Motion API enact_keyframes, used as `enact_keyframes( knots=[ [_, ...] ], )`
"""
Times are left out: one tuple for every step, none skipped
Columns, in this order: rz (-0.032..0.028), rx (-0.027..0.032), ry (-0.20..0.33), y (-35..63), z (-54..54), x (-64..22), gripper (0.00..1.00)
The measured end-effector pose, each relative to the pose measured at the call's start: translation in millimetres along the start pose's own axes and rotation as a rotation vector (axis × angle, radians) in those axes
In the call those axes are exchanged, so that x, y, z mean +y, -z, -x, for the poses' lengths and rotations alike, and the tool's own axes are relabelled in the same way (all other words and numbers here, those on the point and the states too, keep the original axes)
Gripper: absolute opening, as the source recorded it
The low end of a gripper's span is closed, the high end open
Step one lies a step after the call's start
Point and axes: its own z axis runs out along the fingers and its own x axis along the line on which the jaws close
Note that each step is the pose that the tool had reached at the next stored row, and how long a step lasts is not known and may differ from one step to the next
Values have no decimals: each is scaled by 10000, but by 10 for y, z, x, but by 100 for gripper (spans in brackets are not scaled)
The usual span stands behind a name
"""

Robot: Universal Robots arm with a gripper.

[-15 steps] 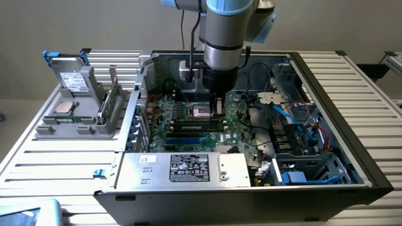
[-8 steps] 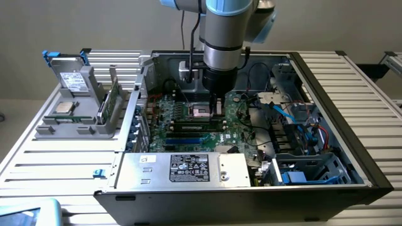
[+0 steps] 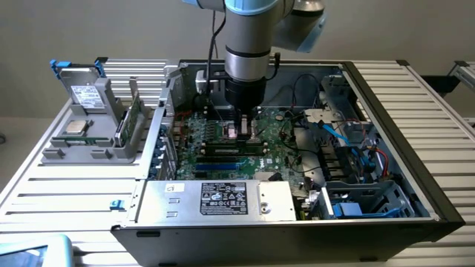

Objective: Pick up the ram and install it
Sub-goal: 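Press down the ram until it locks into place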

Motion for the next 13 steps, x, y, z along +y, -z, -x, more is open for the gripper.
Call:
enact_keyframes(
  knots=[
    [-9, -1, 0, -1, -1, 40, 11],
    [-18, -1, -1, -2, -1, 76, 11],
    [-27, -1, -2, -2, 0, 106, 11],
    [-32, 0, -3, -2, 3, 132, 11],
    [-35, -1, -3, -3, 9, 152, 11],
    [-37, -2, -3, -3, 11, 162, 11],
    [-43, 0, -4, 0, 13, 166, 11],
    [-46, 0, -4, 3, 14, 166, 11],
    [-49, -3, -3, 3, 14, 166, 11],
    [-50, -3, -3, 3, 14, 166, 11],
    [-51, -3, -3, 3, 14, 166, 11],
    [-56, -2, -4, 3, 14, 168, 11],
    [-60, -1, -6, 0, 14, 170, 11]
  ],
)
